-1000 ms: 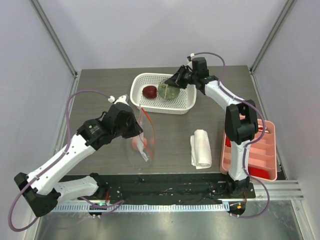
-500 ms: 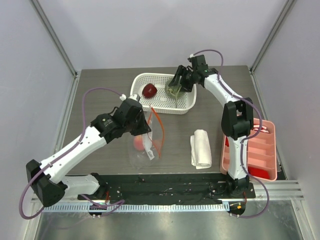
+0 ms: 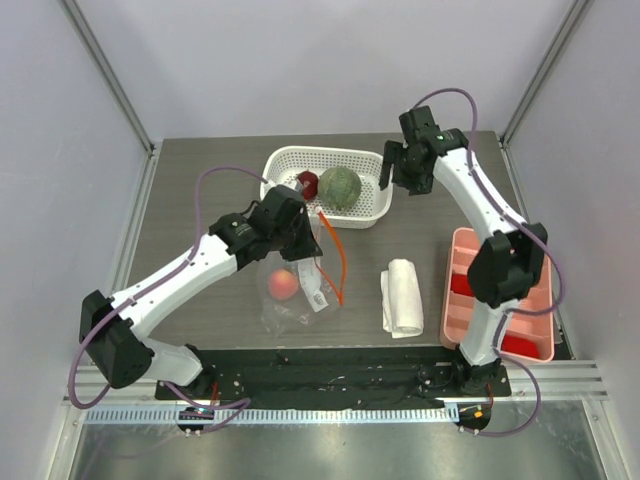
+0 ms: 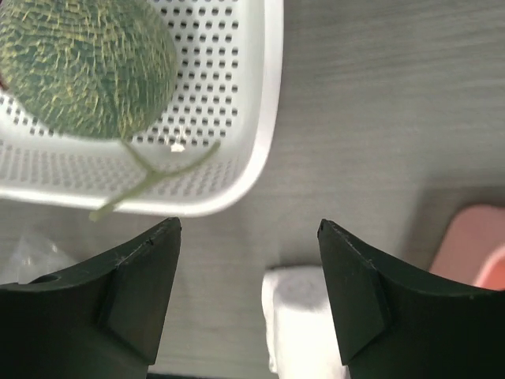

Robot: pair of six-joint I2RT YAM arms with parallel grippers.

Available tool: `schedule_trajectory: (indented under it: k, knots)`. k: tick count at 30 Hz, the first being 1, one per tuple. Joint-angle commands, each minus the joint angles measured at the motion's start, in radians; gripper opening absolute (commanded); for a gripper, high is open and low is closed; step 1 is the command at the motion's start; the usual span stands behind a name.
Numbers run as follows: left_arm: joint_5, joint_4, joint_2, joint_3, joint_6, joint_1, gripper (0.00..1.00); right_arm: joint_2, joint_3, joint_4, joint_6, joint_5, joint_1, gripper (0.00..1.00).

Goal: Open the zip-top bag and remove the fake food

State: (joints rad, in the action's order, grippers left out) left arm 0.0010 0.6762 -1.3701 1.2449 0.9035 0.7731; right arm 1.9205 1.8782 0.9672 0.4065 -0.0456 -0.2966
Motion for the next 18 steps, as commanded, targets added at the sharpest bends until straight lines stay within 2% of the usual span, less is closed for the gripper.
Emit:
schedule_trajectory:
  k: [1, 5, 6, 9, 13, 18]
  knots:
    - [0.042, -0.059, -0.012, 0.048, -0.028, 0.003, 0.00, -0.227, -0.109, 0.035, -0.049, -0.018, -0.073, 0.75]
    - [0.050, -0.070, -0.032, 0.051, -0.026, 0.003, 0.00, -0.348, -0.209, 0.021, 0.060, 0.137, -0.179, 0.59]
    - [0.053, -0.070, -0.034, 0.053, -0.026, 0.003, 0.00, -0.388, -0.230, -0.013, 0.121, 0.166, -0.209, 0.49]
    - [0.056, -0.073, -0.038, 0.059, -0.028, 0.003, 0.00, -0.435, -0.316, -0.113, 0.265, 0.275, -0.320, 0.36]
    - [0.053, -0.066, -0.029, 0.060, -0.029, 0.003, 0.00, -0.456, -0.355, -0.163, 0.363, 0.219, -0.438, 0.23]
    - [0.050, -0.055, 0.008, 0.050, -0.018, 0.003, 0.00, -0.482, -0.454, -0.252, 0.384, 0.201, -0.454, 0.08]
